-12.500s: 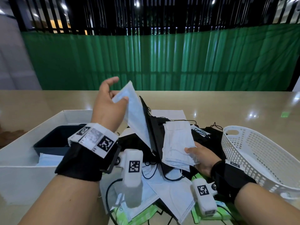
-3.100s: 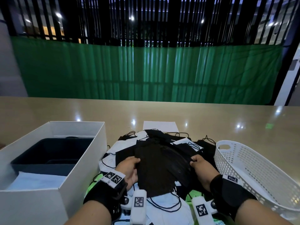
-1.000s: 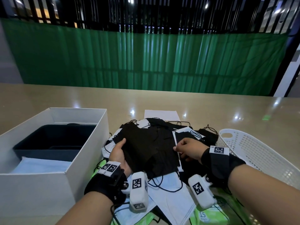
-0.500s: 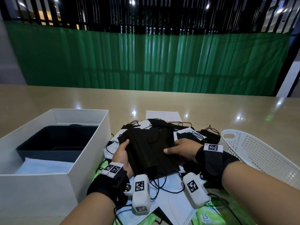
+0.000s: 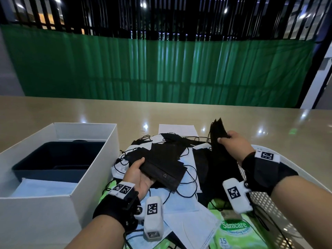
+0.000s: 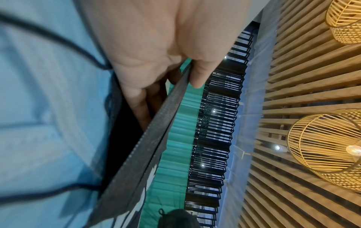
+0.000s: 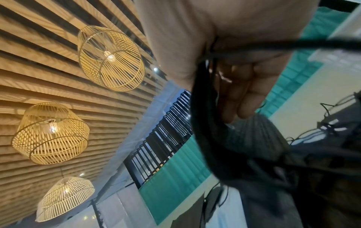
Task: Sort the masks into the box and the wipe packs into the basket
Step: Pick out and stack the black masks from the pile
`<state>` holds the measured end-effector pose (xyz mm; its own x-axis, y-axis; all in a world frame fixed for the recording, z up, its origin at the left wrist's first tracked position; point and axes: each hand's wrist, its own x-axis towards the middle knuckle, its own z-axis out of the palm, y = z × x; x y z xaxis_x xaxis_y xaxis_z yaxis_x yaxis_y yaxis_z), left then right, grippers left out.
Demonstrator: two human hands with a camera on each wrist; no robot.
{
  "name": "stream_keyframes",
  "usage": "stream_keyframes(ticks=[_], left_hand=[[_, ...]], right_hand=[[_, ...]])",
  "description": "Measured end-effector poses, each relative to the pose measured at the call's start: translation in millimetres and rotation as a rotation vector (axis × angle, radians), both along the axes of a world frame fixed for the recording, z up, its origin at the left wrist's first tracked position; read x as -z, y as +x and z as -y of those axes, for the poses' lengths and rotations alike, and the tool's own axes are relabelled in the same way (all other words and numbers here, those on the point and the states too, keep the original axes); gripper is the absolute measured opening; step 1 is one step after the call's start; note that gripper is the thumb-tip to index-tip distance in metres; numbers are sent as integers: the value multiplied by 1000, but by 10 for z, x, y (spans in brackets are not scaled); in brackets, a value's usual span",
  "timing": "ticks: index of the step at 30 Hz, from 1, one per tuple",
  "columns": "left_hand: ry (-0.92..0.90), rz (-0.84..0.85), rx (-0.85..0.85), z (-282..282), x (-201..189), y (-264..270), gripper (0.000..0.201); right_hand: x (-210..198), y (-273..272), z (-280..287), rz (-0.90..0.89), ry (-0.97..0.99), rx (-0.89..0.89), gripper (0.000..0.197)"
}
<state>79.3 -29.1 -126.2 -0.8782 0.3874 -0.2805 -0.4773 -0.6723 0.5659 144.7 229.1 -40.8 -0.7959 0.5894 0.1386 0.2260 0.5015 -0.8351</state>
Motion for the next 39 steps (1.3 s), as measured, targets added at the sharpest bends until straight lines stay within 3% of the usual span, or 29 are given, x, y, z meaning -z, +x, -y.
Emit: stream_keyframes(ticks=[2,7,12,18,23,26,30,34,39], left_hand=[[-20,-8,19,-7,-14,12,25],[-77,-13,82,-3,-21,38,33],[-95,-29,185,11,-44,86,47],[-204,-119,287,-6,-52,83,68],[-228,-163,327,-38,-48,101,42],[-237,-223,333,-41,-36,118,33],[-300,-258,325,-50,3,122,35],[-244,-193,223,-55,20,74,38],[-90,-37,32,-37,-19,-15,37]], right_hand=[[-86,64,3,-96,-42,-16,8],[-280,114,250,-312,-427,-224,17],[-171,23,506,-165,-613,-445,24],[450,-62,561,356,-240,-422,51],[415,-46,688,334,-78,-554,21],[363,-61,755,317,-15,-631,24],[374,-88,793,321,-110,-719,19],[421,-102,691,266,-191,-607,16],[487,8,503,228,-287,-541,35]])
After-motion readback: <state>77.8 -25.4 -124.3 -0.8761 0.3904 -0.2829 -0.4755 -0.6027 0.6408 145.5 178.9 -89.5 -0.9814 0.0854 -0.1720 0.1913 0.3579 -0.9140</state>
